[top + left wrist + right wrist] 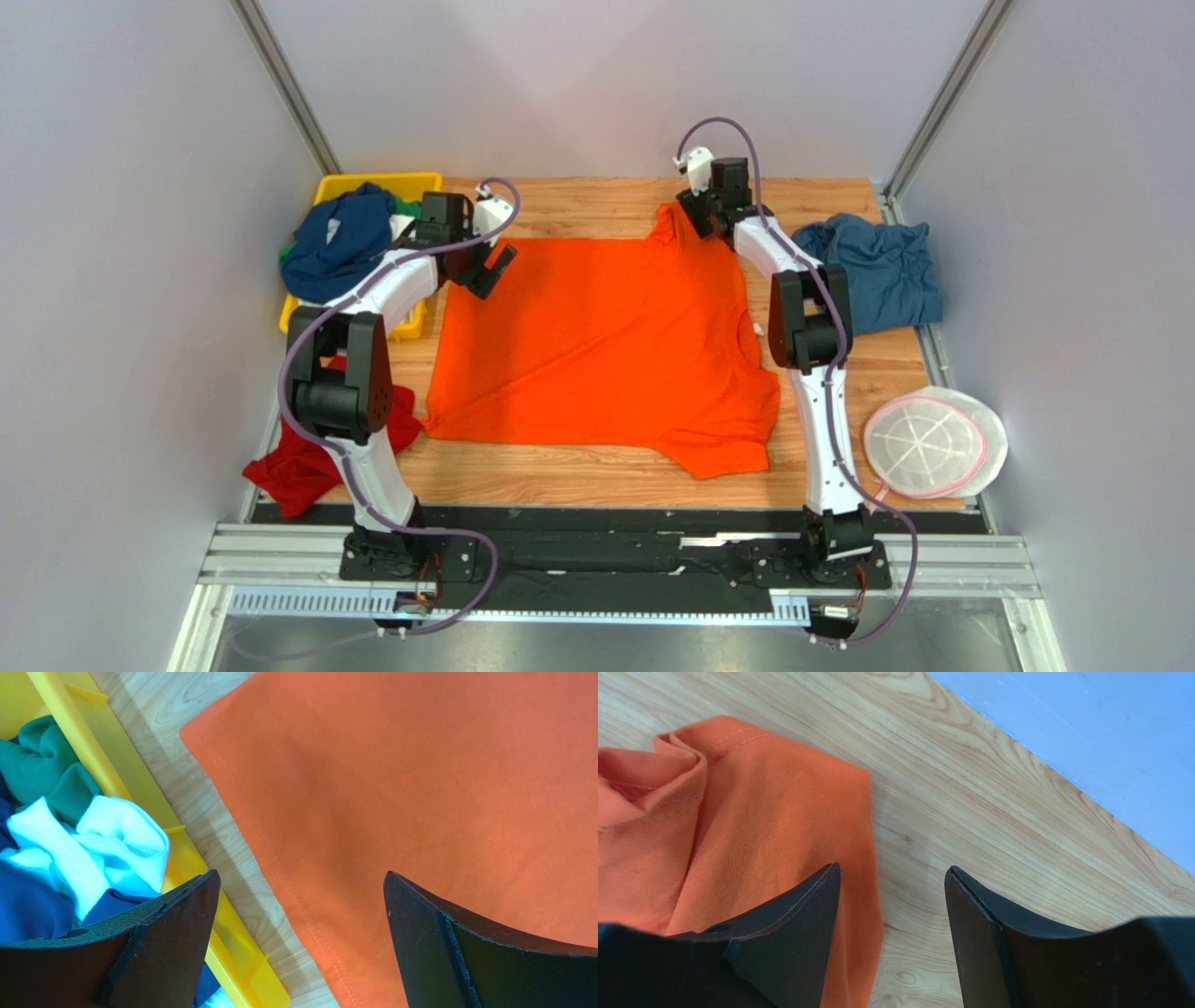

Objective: Fold and stack the t-shirts
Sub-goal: Flatten out the tshirt

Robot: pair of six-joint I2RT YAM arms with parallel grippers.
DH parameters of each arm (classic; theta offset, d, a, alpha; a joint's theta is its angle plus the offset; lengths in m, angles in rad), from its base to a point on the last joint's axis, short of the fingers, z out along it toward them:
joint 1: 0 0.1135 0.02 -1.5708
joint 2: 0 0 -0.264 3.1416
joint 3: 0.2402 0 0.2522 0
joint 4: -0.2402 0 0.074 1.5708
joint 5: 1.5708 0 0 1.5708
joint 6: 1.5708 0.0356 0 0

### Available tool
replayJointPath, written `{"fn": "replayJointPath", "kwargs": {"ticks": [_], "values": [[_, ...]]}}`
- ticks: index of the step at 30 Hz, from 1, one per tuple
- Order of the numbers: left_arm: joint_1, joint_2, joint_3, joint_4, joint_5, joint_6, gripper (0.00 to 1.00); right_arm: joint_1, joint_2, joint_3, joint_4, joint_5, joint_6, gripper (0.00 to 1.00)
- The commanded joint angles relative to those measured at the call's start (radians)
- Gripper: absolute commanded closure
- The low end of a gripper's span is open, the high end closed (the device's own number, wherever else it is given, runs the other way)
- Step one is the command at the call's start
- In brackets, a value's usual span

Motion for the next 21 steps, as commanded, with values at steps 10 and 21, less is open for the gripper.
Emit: {"fn": "replayJointPath", "kwargs": {"ticks": [10, 21], "values": [[-0.005, -0.034, -0.013, 0.003, -0.024, 0.029, 0.06, -0.013, 0.009, -0.02, 0.101, 0.059, -0.145, 0.39], [-0.005, -0.03, -0.029, 0.0, -0.038, 0.046, 0.07, -0.055, -0.014, -0.123, 0.132, 0.114, -0.188, 0.39]]}}
